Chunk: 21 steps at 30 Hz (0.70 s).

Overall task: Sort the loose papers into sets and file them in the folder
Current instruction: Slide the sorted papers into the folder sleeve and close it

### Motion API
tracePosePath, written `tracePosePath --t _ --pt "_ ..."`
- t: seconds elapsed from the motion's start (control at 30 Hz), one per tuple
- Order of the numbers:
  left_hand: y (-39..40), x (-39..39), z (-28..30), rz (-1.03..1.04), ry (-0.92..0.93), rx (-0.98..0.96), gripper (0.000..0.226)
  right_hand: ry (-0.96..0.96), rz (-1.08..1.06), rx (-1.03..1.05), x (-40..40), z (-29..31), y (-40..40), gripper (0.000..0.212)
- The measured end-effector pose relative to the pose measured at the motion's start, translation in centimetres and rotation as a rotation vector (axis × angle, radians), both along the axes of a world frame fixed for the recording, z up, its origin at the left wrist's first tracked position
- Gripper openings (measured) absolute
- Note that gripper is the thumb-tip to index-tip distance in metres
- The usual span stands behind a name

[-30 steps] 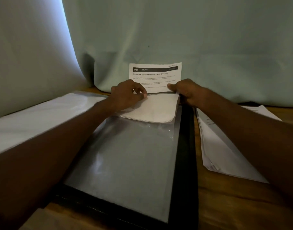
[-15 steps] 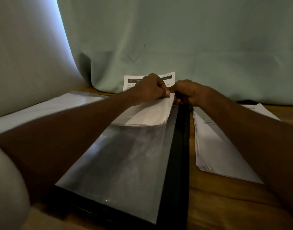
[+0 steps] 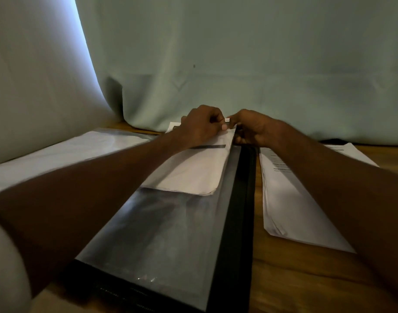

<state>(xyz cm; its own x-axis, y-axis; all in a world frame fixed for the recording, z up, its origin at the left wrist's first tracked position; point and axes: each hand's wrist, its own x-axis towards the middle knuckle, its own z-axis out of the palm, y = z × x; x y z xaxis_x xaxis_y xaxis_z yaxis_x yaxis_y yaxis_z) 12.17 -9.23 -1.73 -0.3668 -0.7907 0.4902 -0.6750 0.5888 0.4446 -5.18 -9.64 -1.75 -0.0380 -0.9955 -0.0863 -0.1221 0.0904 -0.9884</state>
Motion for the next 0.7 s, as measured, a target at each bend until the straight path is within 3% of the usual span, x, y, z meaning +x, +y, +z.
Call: tracePosePath --t 0.13,0.2,0.33,0.43,0.57,0.7 --pt "-0.2 1.0 0.4 0.004 -0.058 0.015 0.032 0.028 -0.020 -0.084 0.0 -0.3 0.1 0.022" --pt "-0.1 2.1 0.6 0.057 -0.185 0.012 0.034 0.047 -0.028 -0.126 0.2 -0.5 0.2 0.015" --pt "-0.2 4.0 0.2 0.084 -0.309 0.029 0.020 0.095 -0.029 -0.144 0.1 -0.8 0.1 0.016" --pt "0.0 4.1 -0.3 0.091 -0.268 0.019 0.008 0.147 0.007 -0.132 0.0 -1.0 -0.1 0.012" --pt "0.5 3.3 0.0 0.118 -0.172 -0.019 0.006 0.112 0.082 -0.143 -0.3 -0.8 0.3 0.017" --pt "0.8 3.2 0.7 0.154 -0.171 -0.001 0.014 0.413 0.093 -0.145 0.5 0.0 1.1 0.049"
